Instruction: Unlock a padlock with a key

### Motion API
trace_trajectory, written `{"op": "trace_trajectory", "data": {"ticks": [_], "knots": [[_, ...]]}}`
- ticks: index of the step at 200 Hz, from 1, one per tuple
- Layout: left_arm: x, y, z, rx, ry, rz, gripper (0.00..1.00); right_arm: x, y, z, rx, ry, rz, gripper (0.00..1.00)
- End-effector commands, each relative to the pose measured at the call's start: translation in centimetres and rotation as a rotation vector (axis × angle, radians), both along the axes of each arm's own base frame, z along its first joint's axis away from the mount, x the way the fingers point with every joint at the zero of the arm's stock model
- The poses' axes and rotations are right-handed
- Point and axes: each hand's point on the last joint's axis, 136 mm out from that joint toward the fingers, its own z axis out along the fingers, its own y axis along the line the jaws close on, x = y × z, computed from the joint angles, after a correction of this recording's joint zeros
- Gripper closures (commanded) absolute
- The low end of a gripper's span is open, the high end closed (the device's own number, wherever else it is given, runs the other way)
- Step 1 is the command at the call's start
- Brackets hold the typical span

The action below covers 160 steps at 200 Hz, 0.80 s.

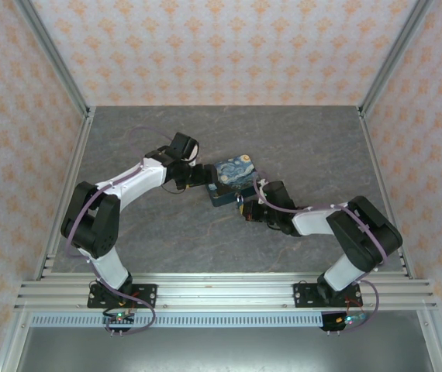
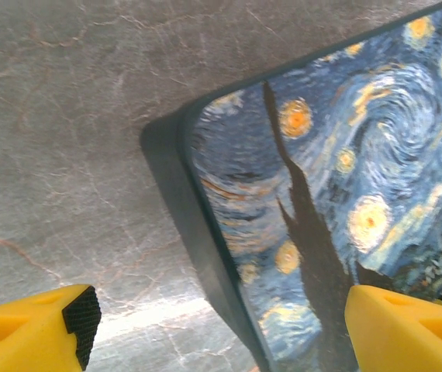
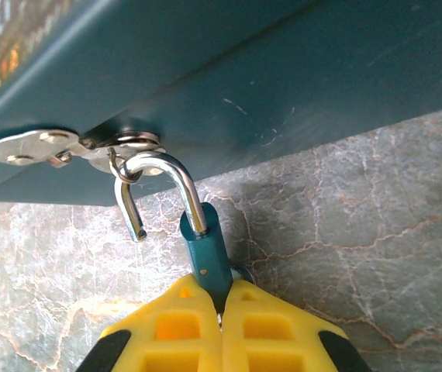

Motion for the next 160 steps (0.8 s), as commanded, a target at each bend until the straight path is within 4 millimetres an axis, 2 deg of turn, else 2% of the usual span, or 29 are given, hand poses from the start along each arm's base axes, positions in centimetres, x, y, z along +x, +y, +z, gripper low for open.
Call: {"op": "trace_trajectory", "data": {"ticks": [1,75,121,160], "knots": [[-0.4,1.0,0.2,0.099,-0.036,-0.009,0.17,0.7,0.1,0.7,0.064,-0.008,-0.058,1.00],[-0.9,0.5,-1.3,0.238,-0.068,-0.016,0.17,1.4,0.1,1.7,0.191,0.041,-0.185,1.00],[-1.7,0.2,-2.5,0.247,-0.053,-0.010,0.17,2.2,-0.1,2.0,0.276,0.083,-0.290,1.00],[-2.2,-0.1,-3.3,0.248,-0.040,-0.017,0.17,2.8,-0.1,1.5,0.333,0.115,-0.351,1.00]]}}
